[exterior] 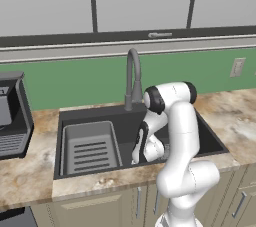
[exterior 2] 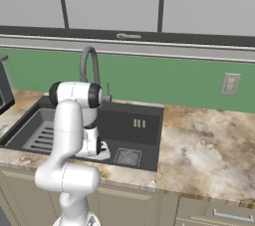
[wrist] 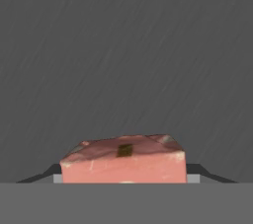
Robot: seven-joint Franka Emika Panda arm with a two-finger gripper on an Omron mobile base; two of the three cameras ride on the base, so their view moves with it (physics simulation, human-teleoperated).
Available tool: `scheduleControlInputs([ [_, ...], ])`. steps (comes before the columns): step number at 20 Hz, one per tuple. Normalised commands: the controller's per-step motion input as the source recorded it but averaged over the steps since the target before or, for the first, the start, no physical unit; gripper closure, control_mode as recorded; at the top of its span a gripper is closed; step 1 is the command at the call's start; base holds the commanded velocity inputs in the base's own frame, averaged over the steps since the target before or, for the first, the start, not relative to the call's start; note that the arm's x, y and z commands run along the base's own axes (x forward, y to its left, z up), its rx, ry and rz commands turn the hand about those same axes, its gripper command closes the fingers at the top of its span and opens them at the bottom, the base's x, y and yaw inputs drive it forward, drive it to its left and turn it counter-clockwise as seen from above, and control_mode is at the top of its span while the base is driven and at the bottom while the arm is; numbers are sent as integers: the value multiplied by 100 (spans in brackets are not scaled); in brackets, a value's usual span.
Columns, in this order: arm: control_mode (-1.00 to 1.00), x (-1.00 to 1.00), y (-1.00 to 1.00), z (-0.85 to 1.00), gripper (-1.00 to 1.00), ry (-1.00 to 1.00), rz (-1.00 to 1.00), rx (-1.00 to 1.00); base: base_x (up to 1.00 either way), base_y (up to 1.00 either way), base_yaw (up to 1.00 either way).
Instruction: Pick up the dish brush and bar soap from the sink, and place them back in the cabinet, and close the cabinet doors.
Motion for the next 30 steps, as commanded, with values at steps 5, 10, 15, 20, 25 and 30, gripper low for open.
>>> scheduleControlInputs([
  [5,-100,0,0,15,100,0,0,0,0,0,0],
  [10,-100,0,0,14,100,0,0,0,0,0,0],
  [15,-100,0,0,14,100,0,0,0,0,0,0],
  [20,-100,0,0,16,100,0,0,0,0,0,0],
  [25,-100,0,0,20,100,0,0,0,0,0,0],
  [30,-100,-4,0,11,100,-1,0,0,0,0,0],
])
